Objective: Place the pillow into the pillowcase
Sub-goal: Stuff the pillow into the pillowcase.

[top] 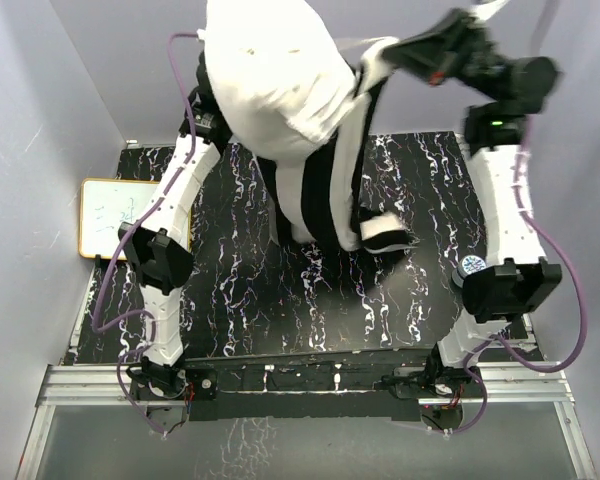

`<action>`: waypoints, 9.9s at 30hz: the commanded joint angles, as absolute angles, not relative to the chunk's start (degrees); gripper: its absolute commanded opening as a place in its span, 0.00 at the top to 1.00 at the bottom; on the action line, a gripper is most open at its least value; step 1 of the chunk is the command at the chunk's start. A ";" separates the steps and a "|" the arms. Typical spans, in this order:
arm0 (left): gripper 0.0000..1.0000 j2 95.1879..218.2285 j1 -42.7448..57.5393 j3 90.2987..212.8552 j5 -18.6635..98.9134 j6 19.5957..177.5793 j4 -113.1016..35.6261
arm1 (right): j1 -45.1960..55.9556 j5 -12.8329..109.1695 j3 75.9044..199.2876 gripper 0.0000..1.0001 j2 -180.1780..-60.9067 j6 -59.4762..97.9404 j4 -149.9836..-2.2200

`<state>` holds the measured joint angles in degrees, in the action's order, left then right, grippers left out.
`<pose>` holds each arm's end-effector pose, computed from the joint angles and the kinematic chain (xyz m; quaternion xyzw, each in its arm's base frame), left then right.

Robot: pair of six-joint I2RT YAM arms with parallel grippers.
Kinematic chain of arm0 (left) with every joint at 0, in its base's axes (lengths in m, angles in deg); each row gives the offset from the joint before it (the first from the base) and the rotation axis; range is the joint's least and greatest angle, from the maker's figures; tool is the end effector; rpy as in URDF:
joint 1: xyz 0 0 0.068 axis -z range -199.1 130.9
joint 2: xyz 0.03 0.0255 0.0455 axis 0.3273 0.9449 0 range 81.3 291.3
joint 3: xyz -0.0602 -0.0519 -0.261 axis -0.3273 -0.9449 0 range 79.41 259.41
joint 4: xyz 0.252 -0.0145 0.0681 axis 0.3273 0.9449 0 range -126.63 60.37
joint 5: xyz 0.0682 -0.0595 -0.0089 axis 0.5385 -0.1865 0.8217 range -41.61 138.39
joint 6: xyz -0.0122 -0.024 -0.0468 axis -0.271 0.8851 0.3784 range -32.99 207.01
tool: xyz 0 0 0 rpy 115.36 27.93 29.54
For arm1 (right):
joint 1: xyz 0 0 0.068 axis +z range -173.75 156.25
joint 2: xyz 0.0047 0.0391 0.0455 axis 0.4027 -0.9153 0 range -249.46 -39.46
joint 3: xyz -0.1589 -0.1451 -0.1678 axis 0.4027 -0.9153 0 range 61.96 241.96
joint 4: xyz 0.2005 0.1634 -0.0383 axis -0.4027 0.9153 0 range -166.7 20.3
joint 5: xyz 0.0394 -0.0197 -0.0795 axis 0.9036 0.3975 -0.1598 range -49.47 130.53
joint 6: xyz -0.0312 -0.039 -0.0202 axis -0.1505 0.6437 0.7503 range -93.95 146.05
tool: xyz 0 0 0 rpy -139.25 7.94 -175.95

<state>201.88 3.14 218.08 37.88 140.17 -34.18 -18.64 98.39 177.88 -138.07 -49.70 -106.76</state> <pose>0.4359 -0.1853 0.5033 -0.0901 0.5994 -0.5290 0.5939 0.3345 0.0601 0.5732 -0.1838 0.5201 0.6626 0.5066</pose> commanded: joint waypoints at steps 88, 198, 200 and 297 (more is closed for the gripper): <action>1.00 204.55 0.32 206.45 16.44 139.32 -46.45 | -25.51 104.32 137.65 0.01 -115.14 48.70 -58.67; 0.03 176.21 15.06 114.44 47.23 135.85 -95.34 | -12.59 83.91 153.66 0.92 -131.05 37.33 -64.22; 0.06 177.54 15.02 116.18 47.42 134.19 -93.73 | -12.60 84.08 153.47 0.92 -130.85 37.26 -64.22; 1.00 184.67 -1.70 216.00 29.24 162.99 -61.44 | -1.68 50.61 119.74 0.60 -153.13 48.75 -154.84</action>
